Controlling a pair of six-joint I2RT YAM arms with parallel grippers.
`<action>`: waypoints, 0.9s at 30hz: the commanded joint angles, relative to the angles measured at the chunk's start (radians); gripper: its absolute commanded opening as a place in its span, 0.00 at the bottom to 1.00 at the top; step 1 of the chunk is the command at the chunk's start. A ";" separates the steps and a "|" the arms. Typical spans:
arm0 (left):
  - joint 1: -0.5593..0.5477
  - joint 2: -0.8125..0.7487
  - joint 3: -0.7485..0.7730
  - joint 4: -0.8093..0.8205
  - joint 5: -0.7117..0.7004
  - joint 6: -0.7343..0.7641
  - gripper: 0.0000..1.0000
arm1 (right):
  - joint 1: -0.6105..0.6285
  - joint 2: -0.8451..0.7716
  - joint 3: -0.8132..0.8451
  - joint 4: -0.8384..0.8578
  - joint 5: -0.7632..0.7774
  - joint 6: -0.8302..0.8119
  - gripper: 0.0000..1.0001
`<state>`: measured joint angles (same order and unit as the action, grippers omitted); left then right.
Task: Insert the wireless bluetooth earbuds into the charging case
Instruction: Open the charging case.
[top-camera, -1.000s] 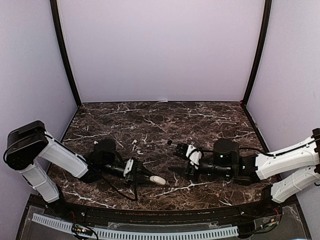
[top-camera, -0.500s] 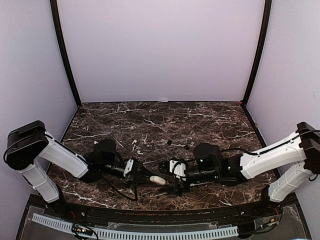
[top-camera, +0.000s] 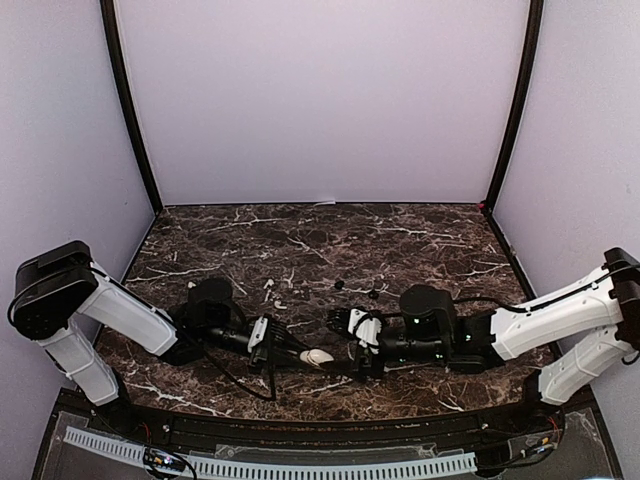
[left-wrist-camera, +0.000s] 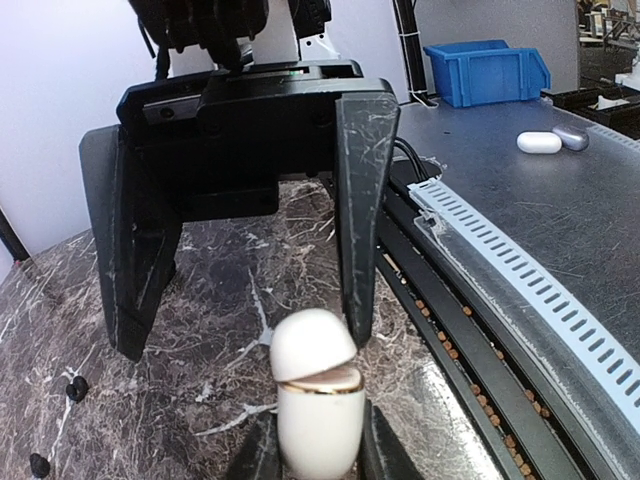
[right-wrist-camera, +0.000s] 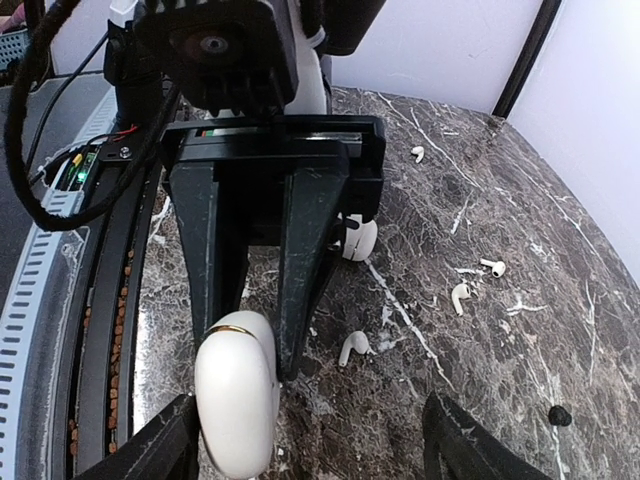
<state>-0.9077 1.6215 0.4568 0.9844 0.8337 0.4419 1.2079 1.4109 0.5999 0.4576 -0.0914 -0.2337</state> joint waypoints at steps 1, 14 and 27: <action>-0.005 0.002 0.013 -0.020 0.038 0.012 0.21 | -0.021 -0.044 -0.023 0.068 0.060 0.040 0.74; -0.005 0.006 0.008 0.016 0.044 -0.015 0.21 | -0.041 -0.064 -0.031 0.047 0.080 0.040 0.65; 0.004 0.014 0.027 0.032 0.032 -0.121 0.21 | -0.041 -0.076 -0.054 0.093 -0.007 0.039 0.76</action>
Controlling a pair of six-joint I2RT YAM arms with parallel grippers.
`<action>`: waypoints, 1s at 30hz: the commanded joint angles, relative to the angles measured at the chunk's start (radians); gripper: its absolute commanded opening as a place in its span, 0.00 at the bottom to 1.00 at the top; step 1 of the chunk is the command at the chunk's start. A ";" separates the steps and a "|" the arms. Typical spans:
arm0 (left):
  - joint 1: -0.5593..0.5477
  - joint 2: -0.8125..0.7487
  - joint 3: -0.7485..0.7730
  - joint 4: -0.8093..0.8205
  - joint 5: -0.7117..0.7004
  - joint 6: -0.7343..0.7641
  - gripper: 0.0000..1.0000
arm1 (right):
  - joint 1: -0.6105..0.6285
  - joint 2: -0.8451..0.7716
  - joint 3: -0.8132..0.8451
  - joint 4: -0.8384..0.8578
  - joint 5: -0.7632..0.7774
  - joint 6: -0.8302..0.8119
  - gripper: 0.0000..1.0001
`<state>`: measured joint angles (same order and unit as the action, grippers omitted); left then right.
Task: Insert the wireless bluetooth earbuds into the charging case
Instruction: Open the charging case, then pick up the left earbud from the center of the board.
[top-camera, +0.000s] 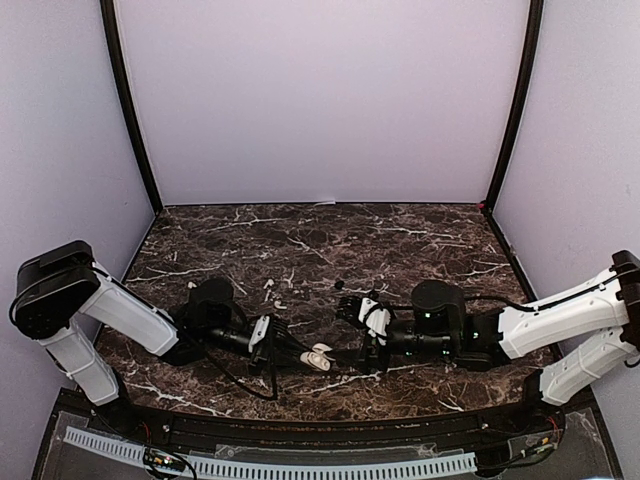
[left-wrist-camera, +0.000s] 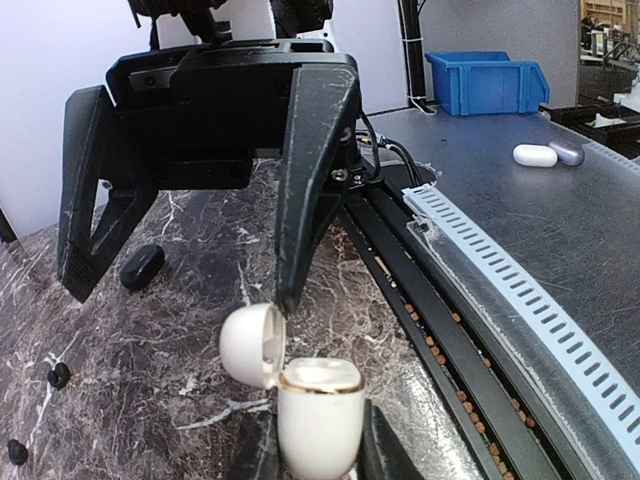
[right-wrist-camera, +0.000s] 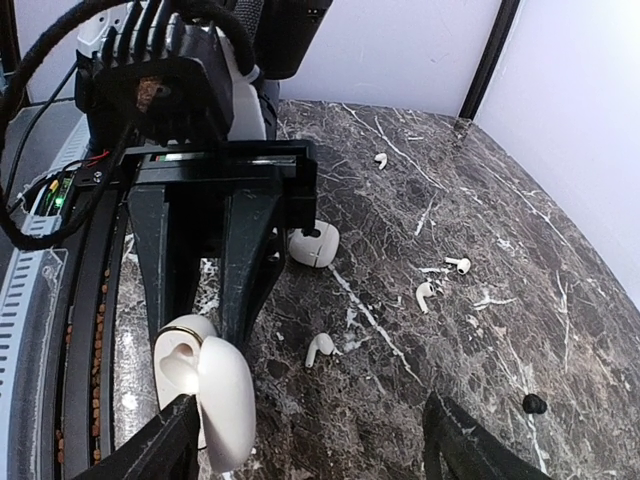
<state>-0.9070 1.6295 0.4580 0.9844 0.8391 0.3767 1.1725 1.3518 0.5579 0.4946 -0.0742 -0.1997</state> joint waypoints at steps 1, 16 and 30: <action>0.005 0.009 0.030 0.029 0.031 -0.066 0.21 | -0.005 -0.015 -0.011 0.054 -0.028 0.004 0.77; 0.019 0.028 0.039 0.077 0.130 -0.143 0.21 | -0.005 -0.028 -0.006 0.038 0.015 -0.002 0.77; 0.036 0.025 0.047 0.082 0.101 -0.201 0.20 | -0.007 -0.168 -0.049 0.061 0.182 0.150 0.92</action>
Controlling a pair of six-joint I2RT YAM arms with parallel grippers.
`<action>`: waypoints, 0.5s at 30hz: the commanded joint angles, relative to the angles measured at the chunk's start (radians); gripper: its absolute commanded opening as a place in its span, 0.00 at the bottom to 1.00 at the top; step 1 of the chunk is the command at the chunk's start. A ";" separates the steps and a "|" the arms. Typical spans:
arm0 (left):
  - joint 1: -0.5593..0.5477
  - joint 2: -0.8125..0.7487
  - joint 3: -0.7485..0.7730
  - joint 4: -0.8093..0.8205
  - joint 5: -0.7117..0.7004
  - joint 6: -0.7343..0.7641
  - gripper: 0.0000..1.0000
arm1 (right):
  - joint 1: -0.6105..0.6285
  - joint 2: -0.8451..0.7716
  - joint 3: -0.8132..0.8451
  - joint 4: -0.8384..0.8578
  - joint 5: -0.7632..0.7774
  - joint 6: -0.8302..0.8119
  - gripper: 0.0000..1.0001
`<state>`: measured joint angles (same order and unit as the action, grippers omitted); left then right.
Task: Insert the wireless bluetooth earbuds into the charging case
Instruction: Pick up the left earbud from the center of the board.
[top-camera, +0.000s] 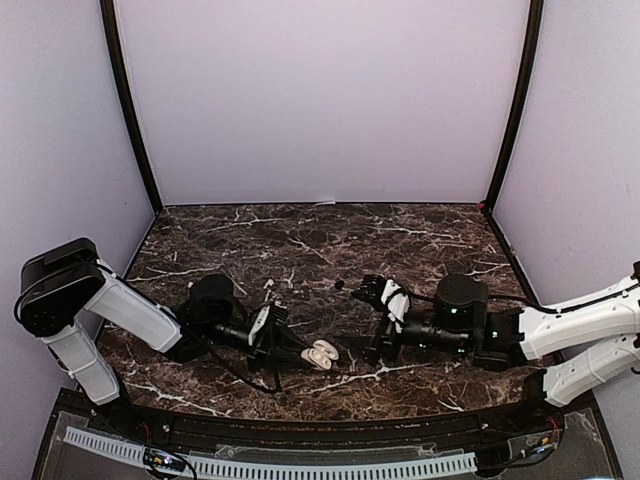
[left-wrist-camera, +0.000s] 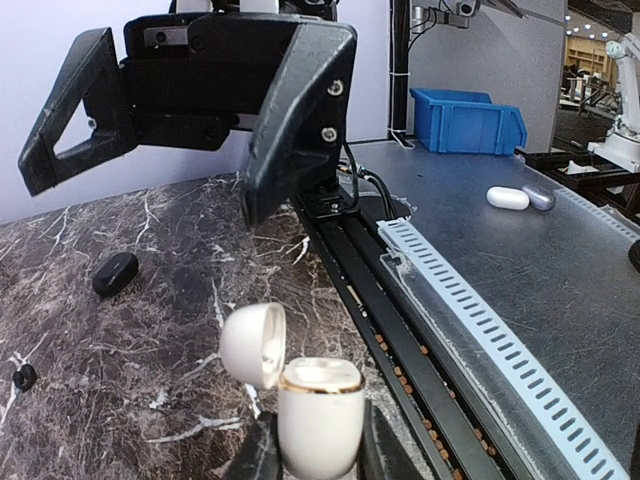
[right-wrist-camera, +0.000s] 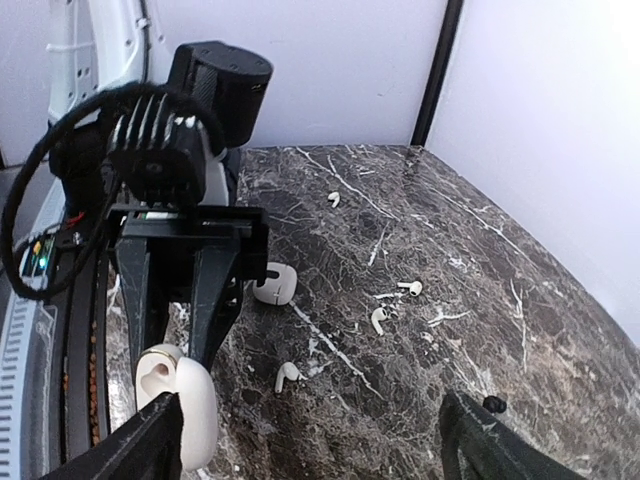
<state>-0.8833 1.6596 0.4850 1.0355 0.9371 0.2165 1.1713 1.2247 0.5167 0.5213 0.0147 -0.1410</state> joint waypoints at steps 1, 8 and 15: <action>0.019 -0.008 0.023 0.031 -0.001 -0.058 0.20 | -0.006 -0.049 0.000 0.014 0.123 0.126 0.98; 0.083 -0.065 0.024 -0.009 -0.098 -0.148 0.17 | -0.010 -0.114 -0.026 -0.047 0.159 0.226 0.99; 0.159 -0.119 0.003 0.011 -0.206 -0.267 0.18 | -0.010 -0.102 -0.057 -0.099 0.158 0.274 0.98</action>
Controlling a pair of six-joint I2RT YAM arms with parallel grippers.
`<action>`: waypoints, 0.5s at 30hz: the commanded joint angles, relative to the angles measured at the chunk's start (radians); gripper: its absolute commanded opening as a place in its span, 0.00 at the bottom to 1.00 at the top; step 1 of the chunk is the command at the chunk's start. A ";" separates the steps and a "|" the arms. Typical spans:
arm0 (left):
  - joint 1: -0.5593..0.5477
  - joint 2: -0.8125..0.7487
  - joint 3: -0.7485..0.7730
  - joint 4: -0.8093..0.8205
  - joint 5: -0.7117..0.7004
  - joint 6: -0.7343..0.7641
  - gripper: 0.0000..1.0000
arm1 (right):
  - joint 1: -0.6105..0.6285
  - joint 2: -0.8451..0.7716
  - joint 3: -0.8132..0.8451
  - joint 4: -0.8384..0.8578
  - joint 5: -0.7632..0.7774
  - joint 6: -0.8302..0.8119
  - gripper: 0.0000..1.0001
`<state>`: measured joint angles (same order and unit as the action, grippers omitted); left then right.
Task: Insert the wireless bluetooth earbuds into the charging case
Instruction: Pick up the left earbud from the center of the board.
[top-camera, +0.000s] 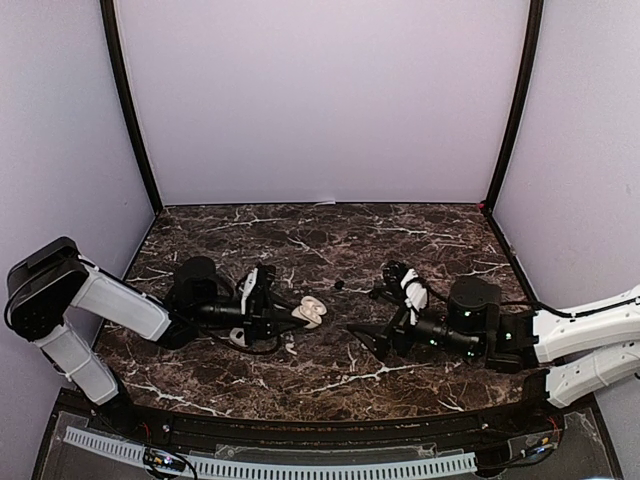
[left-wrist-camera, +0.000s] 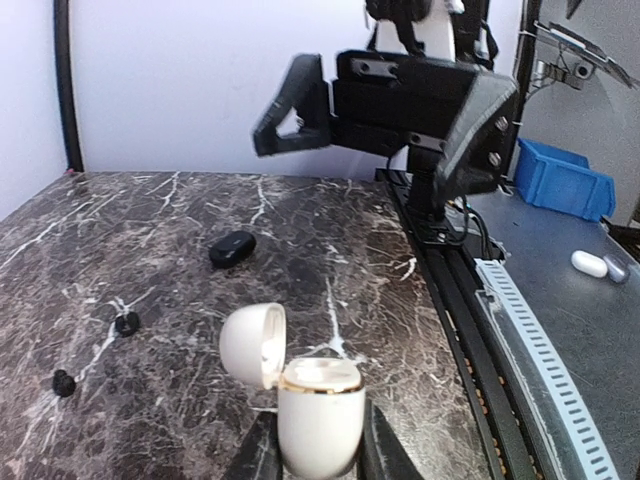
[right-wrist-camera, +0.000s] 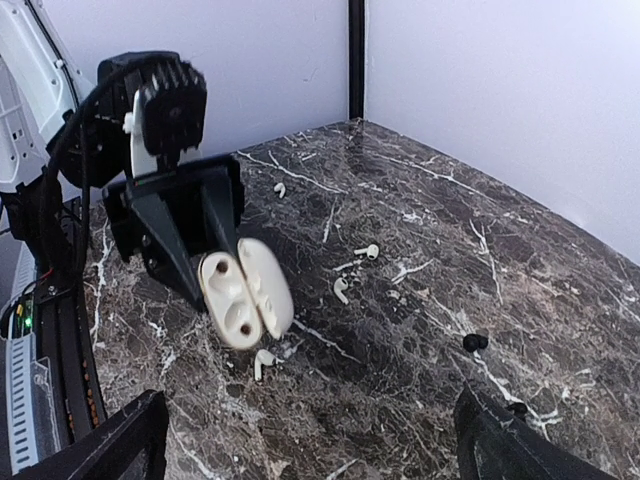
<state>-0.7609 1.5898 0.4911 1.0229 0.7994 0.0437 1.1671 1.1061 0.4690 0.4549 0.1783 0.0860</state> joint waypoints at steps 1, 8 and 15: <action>0.051 -0.053 -0.011 0.043 -0.079 -0.119 0.18 | -0.006 0.035 0.001 -0.051 -0.012 0.061 0.95; 0.120 -0.104 -0.110 0.181 -0.250 -0.190 0.18 | -0.006 0.218 0.089 -0.057 -0.108 0.127 0.72; 0.150 -0.160 -0.177 0.224 -0.432 -0.211 0.17 | -0.004 0.467 0.299 -0.171 -0.102 0.180 0.57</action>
<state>-0.6239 1.4696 0.3439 1.1645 0.4923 -0.1368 1.1637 1.4723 0.6395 0.3378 0.0875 0.2184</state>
